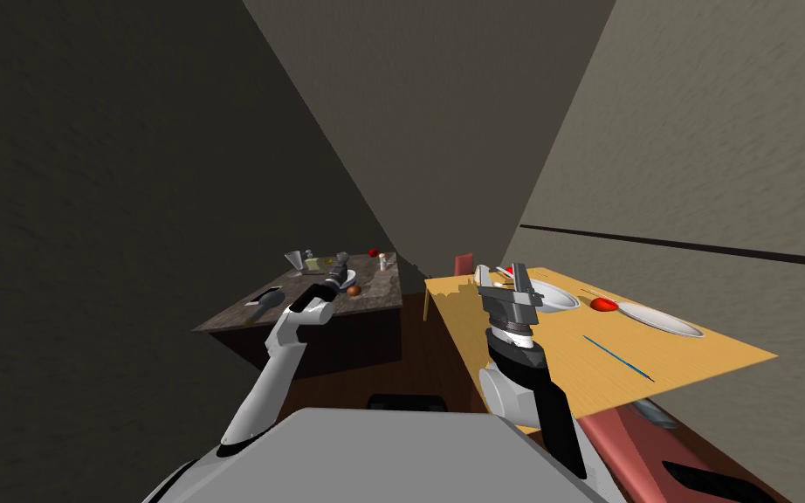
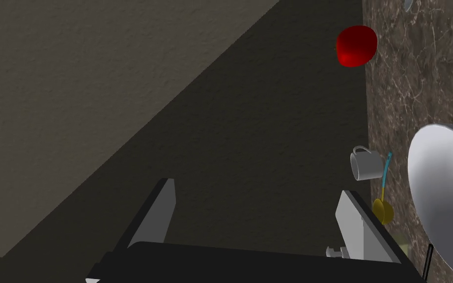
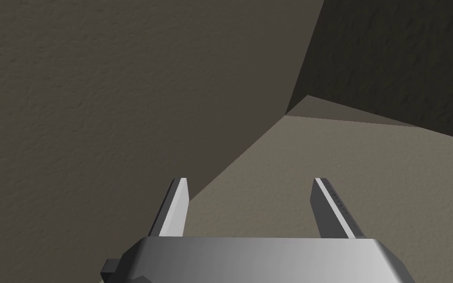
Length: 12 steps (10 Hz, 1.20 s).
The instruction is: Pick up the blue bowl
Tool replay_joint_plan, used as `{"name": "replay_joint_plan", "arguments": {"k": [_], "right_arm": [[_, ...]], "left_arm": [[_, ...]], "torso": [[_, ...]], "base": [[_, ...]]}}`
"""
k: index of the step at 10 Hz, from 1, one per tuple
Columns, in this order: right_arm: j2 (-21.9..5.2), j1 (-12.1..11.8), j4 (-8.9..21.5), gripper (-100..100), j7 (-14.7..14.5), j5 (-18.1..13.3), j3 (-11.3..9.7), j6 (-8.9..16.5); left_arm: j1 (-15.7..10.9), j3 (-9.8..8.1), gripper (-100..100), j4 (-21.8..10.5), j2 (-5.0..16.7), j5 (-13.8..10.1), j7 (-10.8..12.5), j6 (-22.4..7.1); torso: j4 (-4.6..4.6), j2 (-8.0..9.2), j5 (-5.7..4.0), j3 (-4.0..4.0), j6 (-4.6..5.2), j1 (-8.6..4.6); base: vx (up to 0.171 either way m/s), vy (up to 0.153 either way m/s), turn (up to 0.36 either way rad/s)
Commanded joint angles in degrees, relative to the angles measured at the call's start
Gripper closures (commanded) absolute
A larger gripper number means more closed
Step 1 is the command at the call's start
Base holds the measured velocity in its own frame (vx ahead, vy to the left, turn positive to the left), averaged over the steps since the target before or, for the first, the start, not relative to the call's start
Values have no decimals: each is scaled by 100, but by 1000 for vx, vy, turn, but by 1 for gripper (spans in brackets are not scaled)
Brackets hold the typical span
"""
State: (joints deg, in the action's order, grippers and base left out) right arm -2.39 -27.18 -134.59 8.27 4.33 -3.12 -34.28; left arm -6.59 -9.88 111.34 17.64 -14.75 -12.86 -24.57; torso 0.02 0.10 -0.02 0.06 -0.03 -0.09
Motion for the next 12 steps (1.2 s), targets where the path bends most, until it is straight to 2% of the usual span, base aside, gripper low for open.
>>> {"name": "replay_joint_plan", "arguments": {"k": [1, 2, 4, 7, 9, 10, 12], "right_arm": [[0, 0, 0, 0, 0, 0, 0, 0], [0, 0, 0, 0, 0, 0, 0, 0], [0, 0, 0, 0, 0, 0, 0, 0], [0, 0, 0, 0, 0, 0, 0, 0], [0, 0, 0, 0, 0, 0, 0, 0], [0, 0, 0, 0, 0, 0, 0, 0], [0, 0, 0, 0, 0, 0, 0, 0]], "left_arm": [[-39, -13, -100, -35, 18, -13, -5, -189], [-151, -109, -100, -99, 106, -91, -26, -404], [-151, -109, -100, -99, 106, -91, -26, -624], [-369, -304, -100, -229, 292, -245, -52, -1202], [-369, -304, -100, -229, 292, -245, -52, -1505], [-472, -401, -100, -293, 390, -319, -56, -1694], [-472, -401, -100, -293, 390, -319, -56, -1948]], "torso": [[0, 0, 0, 0, 0, 0], [0, -3, 0, -2, 0, 4], [0, -4, -1, -2, 0, -1], [-1, -6, 0, -3, 0, 1], [0, -1, 0, 0, 0, 1], [-1, -6, 1, -3, -1, 7], [-1, -7, 1, -4, -1, 7]], "base": [[-12, -21, 7], [-19, -39, -46], [-11, -25, -11], [-17, -34, -44], [-13, -22, -12], [-5, -21, -66], [-4, -12, -12]]}}
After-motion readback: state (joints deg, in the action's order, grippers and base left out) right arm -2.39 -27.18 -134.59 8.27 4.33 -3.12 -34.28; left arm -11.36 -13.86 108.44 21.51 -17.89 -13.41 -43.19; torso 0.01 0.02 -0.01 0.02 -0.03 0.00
